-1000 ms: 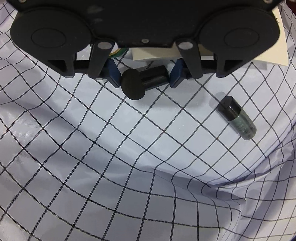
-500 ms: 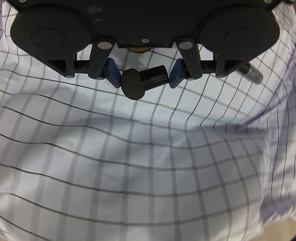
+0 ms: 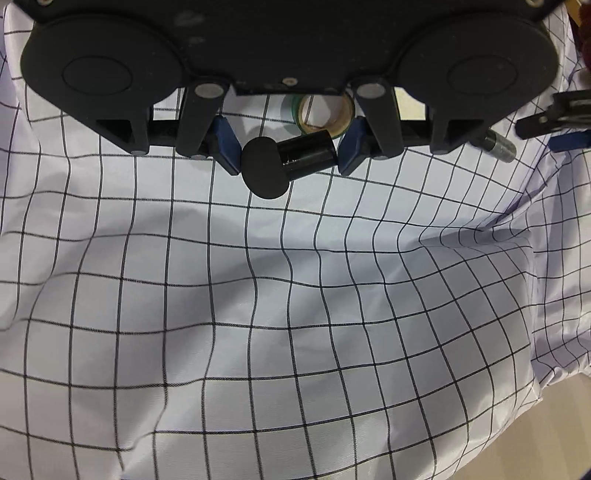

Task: Organize soft objects
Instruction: 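Grasp the grey YESHOTEL cylinder with the left tool while the right tool holds the stopper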

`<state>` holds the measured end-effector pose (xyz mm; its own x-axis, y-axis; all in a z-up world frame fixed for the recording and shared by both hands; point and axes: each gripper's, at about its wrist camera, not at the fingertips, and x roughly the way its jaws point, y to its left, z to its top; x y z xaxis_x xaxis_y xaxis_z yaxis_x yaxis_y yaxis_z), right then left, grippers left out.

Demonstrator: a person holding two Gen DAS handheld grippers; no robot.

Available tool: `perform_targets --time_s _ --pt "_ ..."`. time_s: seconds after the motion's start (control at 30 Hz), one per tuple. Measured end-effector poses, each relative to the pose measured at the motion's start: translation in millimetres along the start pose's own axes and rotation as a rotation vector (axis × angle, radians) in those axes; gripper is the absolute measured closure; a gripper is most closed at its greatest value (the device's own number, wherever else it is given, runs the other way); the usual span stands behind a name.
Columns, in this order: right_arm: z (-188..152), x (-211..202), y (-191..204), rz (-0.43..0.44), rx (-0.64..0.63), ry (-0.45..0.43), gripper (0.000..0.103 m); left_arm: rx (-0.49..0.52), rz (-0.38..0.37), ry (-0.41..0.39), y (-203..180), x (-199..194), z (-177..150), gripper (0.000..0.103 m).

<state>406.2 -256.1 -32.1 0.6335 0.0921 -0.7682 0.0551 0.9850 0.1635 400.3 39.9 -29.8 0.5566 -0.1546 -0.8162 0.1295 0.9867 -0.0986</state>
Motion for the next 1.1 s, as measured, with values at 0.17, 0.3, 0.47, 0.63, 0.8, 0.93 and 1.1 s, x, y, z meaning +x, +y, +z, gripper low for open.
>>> perform_targets --time_s 0.17,0.3,0.47,0.63,0.8,0.93,1.1 --pt "-5.5 -2.2 -1.3 0.013 0.011 0.008 0.046 0.052 0.023 0.014 -9.7 14.4 1.2 0.016" --pt "-8.6 -0.9 -0.7 0.022 0.012 0.016 0.046 0.078 0.04 0.018 -14.0 26.7 3.6 0.016" --pt "-12.2 0.0 -1.0 0.032 0.016 0.023 0.046 0.064 0.041 0.038 -10.3 41.4 8.6 0.016" --pt "-16.0 1.0 -1.0 0.04 0.023 0.029 0.046 0.045 -0.001 0.081 -5.3 57.7 11.0 0.034" --pt "-16.8 -0.6 -2.8 0.041 0.032 0.024 0.046 0.061 0.009 0.055 -8.3 59.8 9.0 0.038" --pt "-13.5 -5.2 -7.1 0.038 0.053 0.008 0.046 0.024 0.01 0.033 -5.1 57.0 13.7 0.038" --pt "-9.8 -16.8 -13.1 0.036 0.084 -0.021 0.046 -0.03 0.002 -0.004 -1.1 39.7 23.9 0.038"
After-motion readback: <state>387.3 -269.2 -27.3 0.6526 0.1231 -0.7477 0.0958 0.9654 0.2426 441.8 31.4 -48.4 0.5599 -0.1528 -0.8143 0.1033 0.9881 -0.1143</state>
